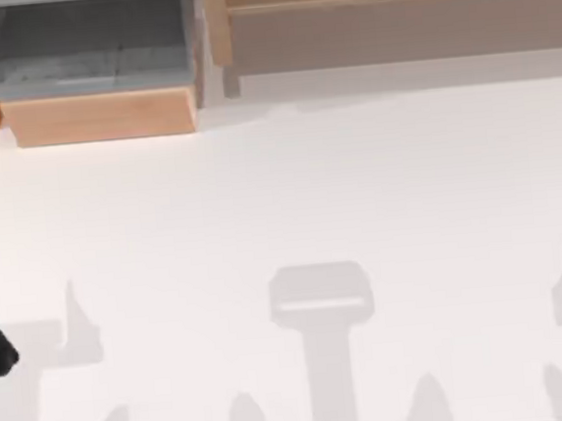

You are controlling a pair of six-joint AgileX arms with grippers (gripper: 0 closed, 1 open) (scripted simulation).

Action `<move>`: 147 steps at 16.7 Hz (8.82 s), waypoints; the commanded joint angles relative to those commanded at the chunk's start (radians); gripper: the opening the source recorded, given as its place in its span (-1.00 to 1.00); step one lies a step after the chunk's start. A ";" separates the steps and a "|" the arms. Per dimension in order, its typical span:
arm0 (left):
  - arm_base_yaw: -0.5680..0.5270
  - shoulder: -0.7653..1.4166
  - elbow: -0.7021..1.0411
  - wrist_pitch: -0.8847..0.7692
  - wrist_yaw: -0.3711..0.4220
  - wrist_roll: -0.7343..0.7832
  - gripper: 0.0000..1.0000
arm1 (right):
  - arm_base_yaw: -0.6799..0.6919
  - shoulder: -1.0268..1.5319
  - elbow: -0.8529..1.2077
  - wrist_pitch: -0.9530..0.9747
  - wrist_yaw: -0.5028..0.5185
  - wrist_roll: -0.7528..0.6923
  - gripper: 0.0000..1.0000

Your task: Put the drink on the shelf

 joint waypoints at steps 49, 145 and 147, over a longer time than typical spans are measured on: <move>0.000 0.000 0.000 0.000 0.000 0.000 1.00 | -0.485 1.957 0.413 1.441 -0.445 -0.043 0.85; 0.000 0.000 0.000 0.000 0.000 0.000 1.00 | 0.242 1.972 1.536 0.265 0.272 0.052 1.00; 0.000 0.000 0.000 0.000 0.000 0.000 1.00 | 0.242 1.972 1.536 0.265 0.272 0.052 1.00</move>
